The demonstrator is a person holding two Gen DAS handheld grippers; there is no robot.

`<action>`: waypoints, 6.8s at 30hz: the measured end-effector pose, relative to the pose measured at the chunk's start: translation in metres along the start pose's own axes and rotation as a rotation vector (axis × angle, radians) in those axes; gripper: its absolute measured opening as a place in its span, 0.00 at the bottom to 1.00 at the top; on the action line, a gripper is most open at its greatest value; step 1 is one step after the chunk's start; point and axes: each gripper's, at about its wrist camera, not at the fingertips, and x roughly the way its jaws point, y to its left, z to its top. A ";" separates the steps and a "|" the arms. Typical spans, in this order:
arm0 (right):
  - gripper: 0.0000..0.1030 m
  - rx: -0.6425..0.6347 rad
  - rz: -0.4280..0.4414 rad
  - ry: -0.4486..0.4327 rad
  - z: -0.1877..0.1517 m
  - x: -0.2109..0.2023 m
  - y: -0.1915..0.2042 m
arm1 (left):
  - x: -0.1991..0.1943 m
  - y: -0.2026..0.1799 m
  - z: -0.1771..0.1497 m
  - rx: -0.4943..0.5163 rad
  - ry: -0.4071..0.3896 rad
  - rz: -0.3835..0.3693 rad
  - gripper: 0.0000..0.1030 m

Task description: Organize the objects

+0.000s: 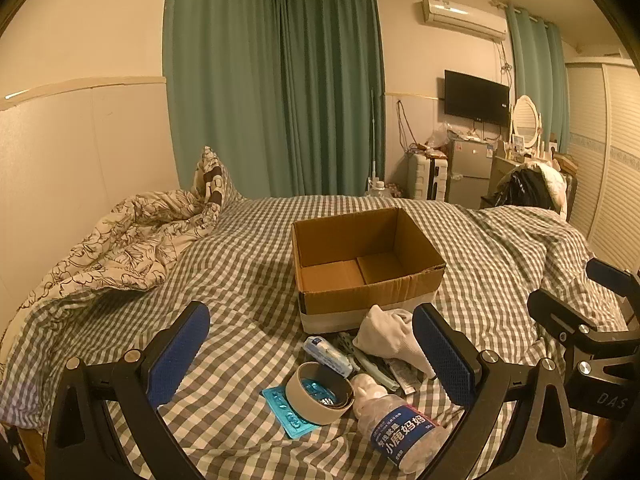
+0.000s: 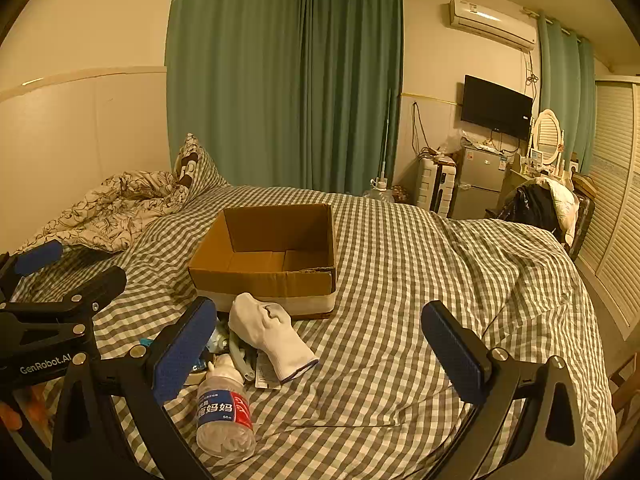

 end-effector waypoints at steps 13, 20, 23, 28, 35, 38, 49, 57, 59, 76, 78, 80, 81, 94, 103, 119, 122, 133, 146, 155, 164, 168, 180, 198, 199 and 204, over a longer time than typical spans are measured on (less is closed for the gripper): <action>1.00 -0.007 0.005 0.003 -0.003 -0.001 0.006 | 0.000 0.001 -0.001 0.004 0.001 0.004 1.00; 1.00 -0.007 0.006 0.003 -0.002 -0.002 0.006 | 0.000 0.001 -0.001 0.009 -0.002 0.001 1.00; 1.00 -0.008 0.009 0.002 -0.002 -0.004 0.006 | -0.003 0.001 -0.002 0.014 -0.006 -0.012 1.00; 1.00 -0.019 0.014 0.001 -0.001 -0.010 0.010 | -0.004 0.000 -0.005 0.037 -0.001 -0.023 1.00; 1.00 -0.021 0.066 0.022 -0.001 -0.009 0.020 | 0.007 0.009 -0.020 0.060 0.052 -0.015 1.00; 1.00 -0.036 0.076 0.042 -0.005 -0.004 0.027 | 0.018 0.016 -0.030 0.061 0.095 -0.002 1.00; 0.95 -0.125 0.152 0.306 -0.074 0.066 0.066 | 0.063 0.032 -0.073 0.076 0.261 0.026 1.00; 0.68 -0.123 0.249 0.471 -0.117 0.113 0.081 | 0.077 0.042 -0.081 0.056 0.310 0.033 1.00; 0.60 -0.117 0.294 0.482 -0.120 0.114 0.081 | 0.080 0.041 -0.082 0.055 0.325 0.027 1.00; 0.60 -0.068 0.242 0.328 -0.067 0.078 0.025 | 0.135 -0.017 -0.093 0.317 0.459 0.054 1.00; 0.60 -0.050 0.241 0.336 -0.068 0.081 0.019 | 0.145 -0.023 -0.097 0.348 0.485 0.039 1.00; 0.60 -0.037 0.241 0.343 -0.070 0.084 0.012 | 0.154 -0.030 -0.103 0.375 0.517 0.020 1.00; 0.60 -0.031 0.242 0.345 -0.071 0.086 0.010 | 0.158 -0.034 -0.105 0.393 0.525 0.015 1.00; 0.60 0.015 0.218 0.367 -0.079 0.094 -0.010 | 0.181 -0.040 -0.115 0.398 0.558 -0.053 0.92; 0.60 0.009 0.205 0.320 -0.067 0.069 0.002 | 0.134 -0.028 -0.109 0.293 0.487 -0.129 0.77; 0.60 -0.051 0.141 0.136 -0.006 0.018 0.008 | 0.058 0.013 0.018 0.015 0.144 -0.213 0.77; 0.60 -0.078 0.132 0.081 0.020 0.021 0.007 | 0.068 0.008 0.038 0.023 0.114 -0.221 0.77; 0.60 -0.070 0.145 0.065 0.104 0.122 0.001 | 0.169 -0.006 0.088 0.025 0.141 -0.201 0.77; 0.60 -0.011 0.187 0.198 0.088 0.253 -0.007 | 0.275 -0.016 0.060 0.027 0.273 -0.203 0.78; 0.85 0.035 0.186 0.082 0.102 0.227 -0.020 | 0.246 -0.013 0.070 -0.007 0.253 -0.202 0.96; 0.85 -0.014 0.197 0.001 0.134 0.127 -0.022 | 0.154 0.008 0.096 -0.003 0.160 -0.146 1.00; 0.85 -0.027 0.207 -0.025 0.138 0.082 -0.026 | 0.117 0.018 0.095 -0.017 0.131 -0.127 1.00; 0.85 -0.152 0.192 0.037 0.066 0.029 -0.012 | 0.074 0.025 0.023 -0.018 0.158 0.001 1.00; 0.85 -0.209 0.252 0.312 -0.050 0.156 0.022 | 0.148 0.009 -0.076 0.032 0.351 0.059 1.00; 0.85 -0.212 0.258 0.325 -0.051 0.165 0.024 | 0.151 0.011 -0.077 0.030 0.358 0.062 1.00; 0.79 -0.239 0.294 0.387 -0.058 0.208 0.041 | 0.170 0.022 -0.082 -0.006 0.412 0.067 1.00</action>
